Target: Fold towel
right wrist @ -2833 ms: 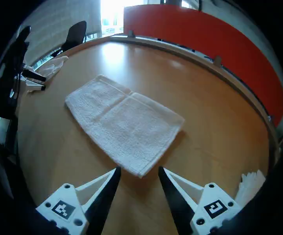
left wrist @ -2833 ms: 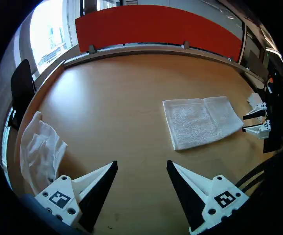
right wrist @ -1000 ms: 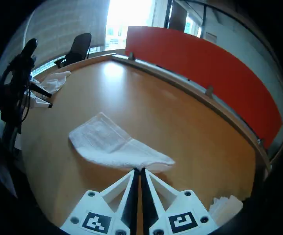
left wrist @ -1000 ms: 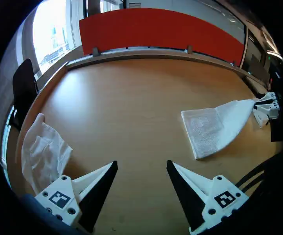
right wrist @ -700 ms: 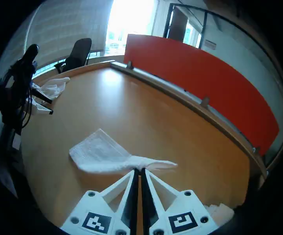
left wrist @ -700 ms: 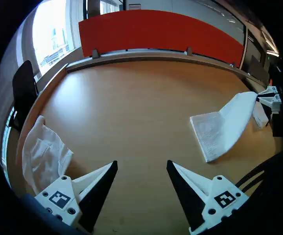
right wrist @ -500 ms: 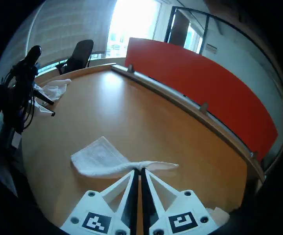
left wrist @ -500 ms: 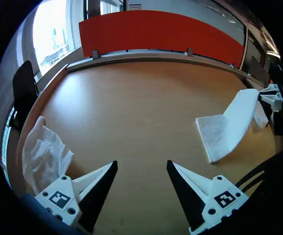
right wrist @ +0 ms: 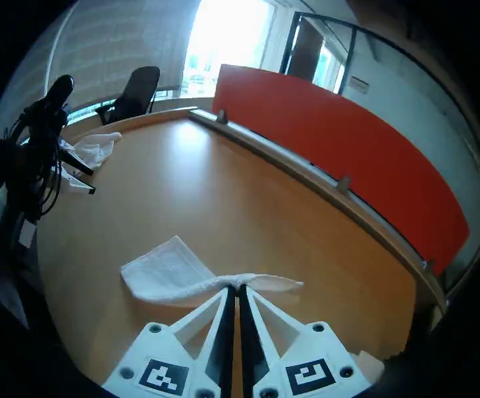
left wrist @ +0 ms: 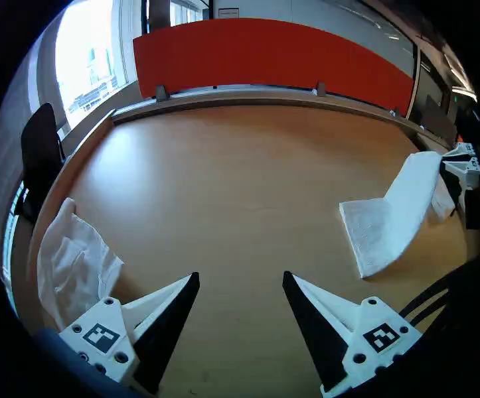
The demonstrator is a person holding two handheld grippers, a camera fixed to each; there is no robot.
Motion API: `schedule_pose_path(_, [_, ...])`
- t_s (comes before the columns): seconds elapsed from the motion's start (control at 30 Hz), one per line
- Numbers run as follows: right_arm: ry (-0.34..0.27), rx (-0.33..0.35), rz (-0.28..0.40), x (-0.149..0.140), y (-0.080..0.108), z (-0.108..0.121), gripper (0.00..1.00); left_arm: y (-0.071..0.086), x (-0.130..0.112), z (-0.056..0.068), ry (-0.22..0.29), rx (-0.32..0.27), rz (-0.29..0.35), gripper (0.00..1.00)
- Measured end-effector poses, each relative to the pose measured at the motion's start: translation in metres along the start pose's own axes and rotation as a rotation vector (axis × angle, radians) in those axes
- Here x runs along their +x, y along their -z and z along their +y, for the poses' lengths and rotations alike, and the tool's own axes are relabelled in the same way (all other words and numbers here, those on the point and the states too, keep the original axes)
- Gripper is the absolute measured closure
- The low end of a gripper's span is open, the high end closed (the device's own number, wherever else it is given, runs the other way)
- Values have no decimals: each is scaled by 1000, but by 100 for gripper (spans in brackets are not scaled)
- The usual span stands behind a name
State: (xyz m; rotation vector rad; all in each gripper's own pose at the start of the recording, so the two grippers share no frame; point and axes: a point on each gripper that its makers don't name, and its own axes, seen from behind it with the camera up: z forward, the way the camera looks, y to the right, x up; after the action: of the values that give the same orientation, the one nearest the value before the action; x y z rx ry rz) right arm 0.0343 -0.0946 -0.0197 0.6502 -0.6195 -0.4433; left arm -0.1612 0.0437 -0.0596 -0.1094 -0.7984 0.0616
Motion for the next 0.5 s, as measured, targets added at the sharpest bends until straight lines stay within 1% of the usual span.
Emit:
schedule_pose_path(0.23, [12, 34, 16, 7, -6, -14, 96, 1, 1, 0, 1, 1, 2, 7])
schedule_pose_path(0.5, [30, 93, 30, 17, -18, -41, 96, 3, 1, 1, 5, -1, 6, 7])
